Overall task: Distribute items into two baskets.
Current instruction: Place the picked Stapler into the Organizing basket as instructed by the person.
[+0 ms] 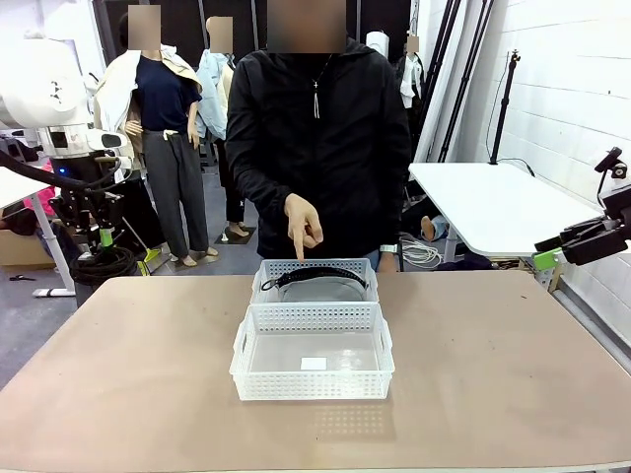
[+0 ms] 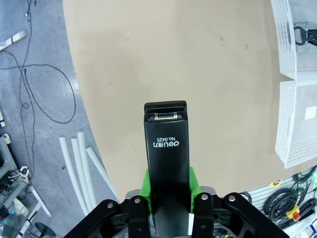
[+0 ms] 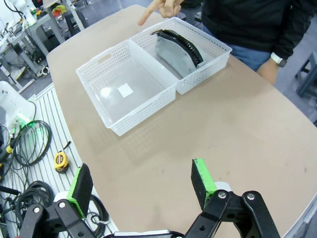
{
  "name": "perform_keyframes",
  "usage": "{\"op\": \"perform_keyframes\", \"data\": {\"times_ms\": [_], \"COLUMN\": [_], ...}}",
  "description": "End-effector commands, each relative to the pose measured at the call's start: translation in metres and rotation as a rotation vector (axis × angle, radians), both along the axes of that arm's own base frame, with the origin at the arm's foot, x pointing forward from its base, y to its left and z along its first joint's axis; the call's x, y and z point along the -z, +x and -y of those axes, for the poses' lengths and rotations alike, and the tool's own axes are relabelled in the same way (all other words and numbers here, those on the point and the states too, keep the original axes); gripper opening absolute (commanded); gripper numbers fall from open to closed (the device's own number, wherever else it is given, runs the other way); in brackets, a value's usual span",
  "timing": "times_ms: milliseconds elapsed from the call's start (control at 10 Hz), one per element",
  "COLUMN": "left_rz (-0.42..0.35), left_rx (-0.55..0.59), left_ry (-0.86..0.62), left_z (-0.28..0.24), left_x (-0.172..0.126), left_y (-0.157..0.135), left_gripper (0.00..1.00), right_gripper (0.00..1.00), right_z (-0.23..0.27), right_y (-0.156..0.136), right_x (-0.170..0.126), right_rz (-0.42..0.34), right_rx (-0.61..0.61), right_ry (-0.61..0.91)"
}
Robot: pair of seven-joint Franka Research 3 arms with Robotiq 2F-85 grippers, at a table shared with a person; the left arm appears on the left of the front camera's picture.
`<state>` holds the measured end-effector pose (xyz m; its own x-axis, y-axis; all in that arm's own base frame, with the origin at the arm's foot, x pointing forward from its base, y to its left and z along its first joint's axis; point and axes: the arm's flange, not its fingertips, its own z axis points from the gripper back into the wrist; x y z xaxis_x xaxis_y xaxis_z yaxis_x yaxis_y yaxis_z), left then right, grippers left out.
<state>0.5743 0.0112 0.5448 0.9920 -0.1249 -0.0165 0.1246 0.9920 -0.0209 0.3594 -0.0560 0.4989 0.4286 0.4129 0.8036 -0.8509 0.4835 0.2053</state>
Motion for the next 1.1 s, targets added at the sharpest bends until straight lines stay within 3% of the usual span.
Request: {"op": "perform_keyframes", "data": {"times_ms": [0, 500, 700, 1000], "left_rz": [0.001, 0.0, -0.045, -0.066], "left_rx": [-0.008, 0.0, 0.173, 0.338], "left_ry": [-0.01, 0.0, -0.086, -0.16], "left_z": [-0.001, 0.0, 0.027, 0.061], "left_x": [-0.004, 0.0, -0.003, -0.005], "left_y": [0.001, 0.0, -0.002, -0.021], "left_gripper": [0.0, 0.0, 0.0, 0.0], "right_gripper": [1.0, 1.0, 1.0, 1.0], "right_z": [-0.002, -0.002, -0.002, -0.002], "right_y": [-0.001, -0.001, -0.001, -0.001], "right_x": [0.005, 0.005, 0.005, 0.005], "right_rz": [0.02, 0.02, 0.02, 0.02], "right_rx": [-0.002, -0.002, -0.002, -0.002], "right_ry": [0.027, 0.027, 0.027, 0.027]}}
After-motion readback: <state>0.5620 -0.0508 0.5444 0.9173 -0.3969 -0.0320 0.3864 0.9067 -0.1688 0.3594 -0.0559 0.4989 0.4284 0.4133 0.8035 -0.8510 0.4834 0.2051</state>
